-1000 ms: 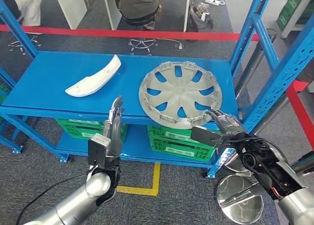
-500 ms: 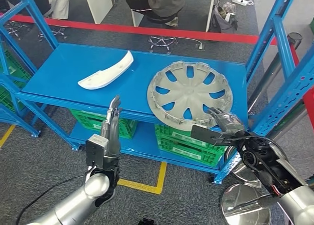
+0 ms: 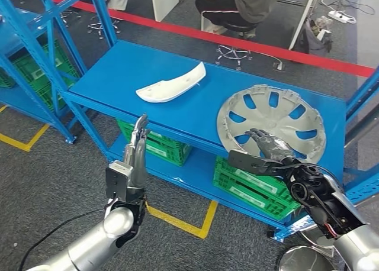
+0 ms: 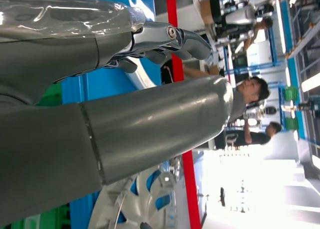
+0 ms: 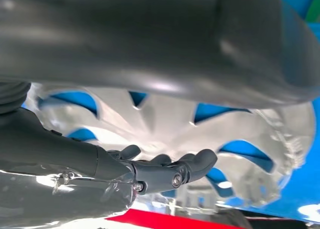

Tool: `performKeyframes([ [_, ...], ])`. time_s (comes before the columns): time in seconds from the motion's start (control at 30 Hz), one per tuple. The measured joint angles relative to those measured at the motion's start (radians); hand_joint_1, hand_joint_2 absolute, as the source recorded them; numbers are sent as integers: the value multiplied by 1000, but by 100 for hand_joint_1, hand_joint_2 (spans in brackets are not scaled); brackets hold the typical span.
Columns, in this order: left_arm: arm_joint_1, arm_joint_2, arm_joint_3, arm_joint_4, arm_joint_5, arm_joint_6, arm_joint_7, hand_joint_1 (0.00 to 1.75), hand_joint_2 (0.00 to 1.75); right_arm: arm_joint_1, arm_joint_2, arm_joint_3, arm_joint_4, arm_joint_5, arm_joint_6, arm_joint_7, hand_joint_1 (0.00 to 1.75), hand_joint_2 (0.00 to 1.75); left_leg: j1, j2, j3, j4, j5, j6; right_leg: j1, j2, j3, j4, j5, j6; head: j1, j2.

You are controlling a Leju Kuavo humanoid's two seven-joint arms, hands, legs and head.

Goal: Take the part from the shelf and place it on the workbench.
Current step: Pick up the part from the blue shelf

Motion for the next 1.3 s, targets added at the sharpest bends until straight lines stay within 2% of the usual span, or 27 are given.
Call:
performKeyframes([
  [0.03,0,0,0,0,0,0,0,0,0,-2,0,0,0,0,0,0,0,0,0,-13,2,0,-1,-2,0,17,31,-77,40,-5,1,0],
  [0.07,0,-1,0,0,0,0,0,0,0,-4,-1,-1,1,0,0,0,0,0,-2,-23,2,3,-3,-4,-1,33,61,-148,69,-10,1,0],
  [0.1,0,-1,0,0,0,0,0,0,0,-7,-1,-1,1,0,0,0,0,0,-2,-31,0,4,-4,-8,-1,47,83,-195,83,-14,2,0],
  [0.13,1,-1,0,0,0,0,0,0,0,-9,-1,-1,2,0,-1,0,0,0,-1,-38,-4,5,-3,-13,0,54,93,-216,84,-17,3,0],
  [0.17,2,-1,0,0,-1,0,0,0,0,-10,-1,-1,2,0,-1,1,0,0,0,-43,-8,5,-1,-19,0,52,98,-222,83,-19,3,0],
  [0.23,3,0,0,0,-2,0,0,0,0,-11,2,-1,2,0,-2,1,0,0,2,-50,-9,3,2,-22,0,48,99,-226,83,-21,1,0],
  [0.3,4,1,0,0,-3,0,0,0,0,-12,4,-1,2,0,-3,6,0,0,1,-52,-7,1,3,-18,-1,47,101,-231,84,-21,-2,0],
  [0.43,5,5,0,0,-2,0,0,0,0,-13,2,-3,4,4,-1,18,0,0,3,-42,-4,-5,3,-17,3,54,99,-230,86,-27,-7,0],
  [0.53,4,6,0,0,0,0,0,0,0,-13,-3,-6,13,1,-1,23,0,0,5,-38,-2,-8,3,-22,5,57,99,-230,87,-30,-7,0],
  [0.73,3,11,0,0,0,0,3,0,0,-21,-19,-20,53,-4,1,20,0,0,6,-38,-2,-9,3,-30,6,57,99,-230,87,-30,-7,0],
  [1.3,6,16,0,0,10,0,-5,0,0,-7,-32,-41,154,-7,23,11,0,0,1,-38,-3,-7,2,-30,1,57,101,-232,86,-29,-7,0],
])
